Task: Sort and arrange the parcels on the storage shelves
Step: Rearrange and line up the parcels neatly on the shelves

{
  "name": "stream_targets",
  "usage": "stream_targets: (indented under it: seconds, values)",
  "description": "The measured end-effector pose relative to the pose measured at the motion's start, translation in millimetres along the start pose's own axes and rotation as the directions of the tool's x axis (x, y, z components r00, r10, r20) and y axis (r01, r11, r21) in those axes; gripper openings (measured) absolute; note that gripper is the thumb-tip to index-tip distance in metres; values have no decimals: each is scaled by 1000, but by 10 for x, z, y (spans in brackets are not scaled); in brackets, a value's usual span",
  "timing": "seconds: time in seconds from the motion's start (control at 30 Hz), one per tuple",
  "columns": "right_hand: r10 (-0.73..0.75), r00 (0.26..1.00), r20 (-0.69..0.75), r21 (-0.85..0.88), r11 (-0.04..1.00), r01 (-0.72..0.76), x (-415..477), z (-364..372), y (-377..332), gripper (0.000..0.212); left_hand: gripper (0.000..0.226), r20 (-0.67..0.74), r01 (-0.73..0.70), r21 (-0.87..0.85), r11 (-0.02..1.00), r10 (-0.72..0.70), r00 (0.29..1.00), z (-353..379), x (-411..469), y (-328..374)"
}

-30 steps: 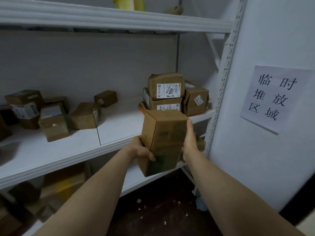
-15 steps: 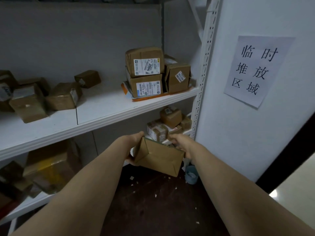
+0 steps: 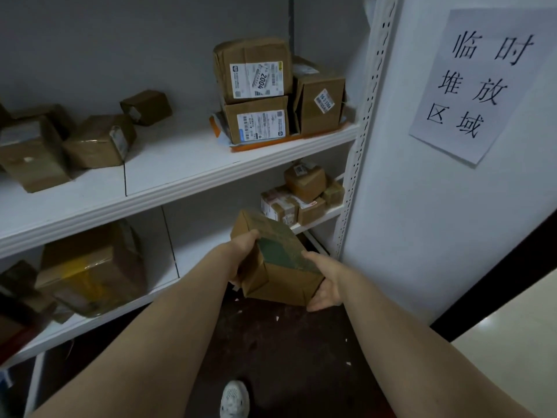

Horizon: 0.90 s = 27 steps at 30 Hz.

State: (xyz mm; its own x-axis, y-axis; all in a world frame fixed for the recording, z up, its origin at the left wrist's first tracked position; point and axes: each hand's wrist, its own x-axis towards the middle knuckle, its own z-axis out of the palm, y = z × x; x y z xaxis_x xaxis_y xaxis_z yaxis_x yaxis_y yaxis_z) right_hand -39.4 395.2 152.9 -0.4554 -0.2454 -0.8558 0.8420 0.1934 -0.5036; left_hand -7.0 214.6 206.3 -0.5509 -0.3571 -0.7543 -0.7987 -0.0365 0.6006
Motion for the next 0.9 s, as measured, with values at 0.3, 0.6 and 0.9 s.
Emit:
stream_targets:
  seconds: [0.3, 0.6, 0.9]
  values:
    - [4, 999, -36, 24, 1000, -3, 318, 247, -65, 71, 49, 28, 9, -105, 994, -6, 1000, -223, 365, -74]
    - [-137, 988, -73, 127, 981, 146, 838, 820, -459, 60, 45, -22, 92, -72, 993, -94, 995, -616, 1047, -109]
    - [-333, 911, -242, -153, 941, 303, 1575, 1221, -800, 82, 46, -71, -1, 101, 995, 8, 997, -848, 1910, -6]
